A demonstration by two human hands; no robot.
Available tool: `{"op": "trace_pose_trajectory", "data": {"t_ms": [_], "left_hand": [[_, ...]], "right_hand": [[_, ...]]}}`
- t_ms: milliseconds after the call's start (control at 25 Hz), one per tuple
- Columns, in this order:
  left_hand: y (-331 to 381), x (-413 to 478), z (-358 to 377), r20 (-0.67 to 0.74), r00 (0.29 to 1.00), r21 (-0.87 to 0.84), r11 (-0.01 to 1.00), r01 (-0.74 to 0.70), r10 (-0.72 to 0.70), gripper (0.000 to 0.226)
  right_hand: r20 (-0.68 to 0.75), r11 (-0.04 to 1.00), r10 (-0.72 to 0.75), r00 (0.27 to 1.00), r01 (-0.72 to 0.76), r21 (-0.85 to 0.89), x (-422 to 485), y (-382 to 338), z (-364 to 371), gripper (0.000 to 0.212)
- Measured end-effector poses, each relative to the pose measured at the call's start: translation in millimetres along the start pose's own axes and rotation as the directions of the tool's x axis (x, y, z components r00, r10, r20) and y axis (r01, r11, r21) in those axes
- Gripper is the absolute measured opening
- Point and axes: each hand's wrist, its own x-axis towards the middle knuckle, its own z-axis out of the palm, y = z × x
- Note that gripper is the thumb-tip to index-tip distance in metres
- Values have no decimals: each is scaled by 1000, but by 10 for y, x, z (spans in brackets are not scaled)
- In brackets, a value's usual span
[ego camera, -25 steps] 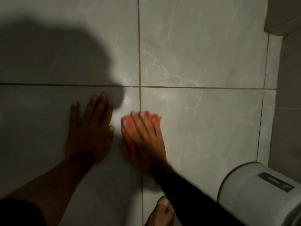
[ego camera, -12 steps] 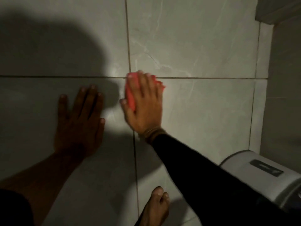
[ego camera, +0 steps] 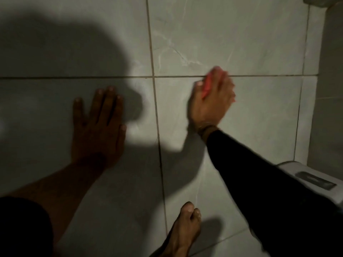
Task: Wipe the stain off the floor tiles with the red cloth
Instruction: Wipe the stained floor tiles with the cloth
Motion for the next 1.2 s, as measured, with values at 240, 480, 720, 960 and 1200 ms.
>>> {"op": "trace_pose_trajectory", "data": {"t_ms": [240,480,720,960,1200], "left_hand": [[0,-3,-4,-17,1000,4,1000,-4,5,71],[17,-6,-26,-6,1000,16,1000,-13,13,74],[-3,13,13,2,1000,8,1000,-10,10,75],[-1,1,-19,-2,1000,3,1000,-14,14,75],[16,-2,-17,1,1000,3,1000,-8,8,75]], "right_hand": [[330,530,-824,460,832,163,-1198,39,78,60],[152,992,-123,981,127,-16,-161,800,-297,72],[130,869,-495,859,492,51,-654,-193,223,70],[342,962,-244,908,272,-36,-2119,1083,-339,63],[-35,989,146,989,-145,27,90,375,-66,70]]}}
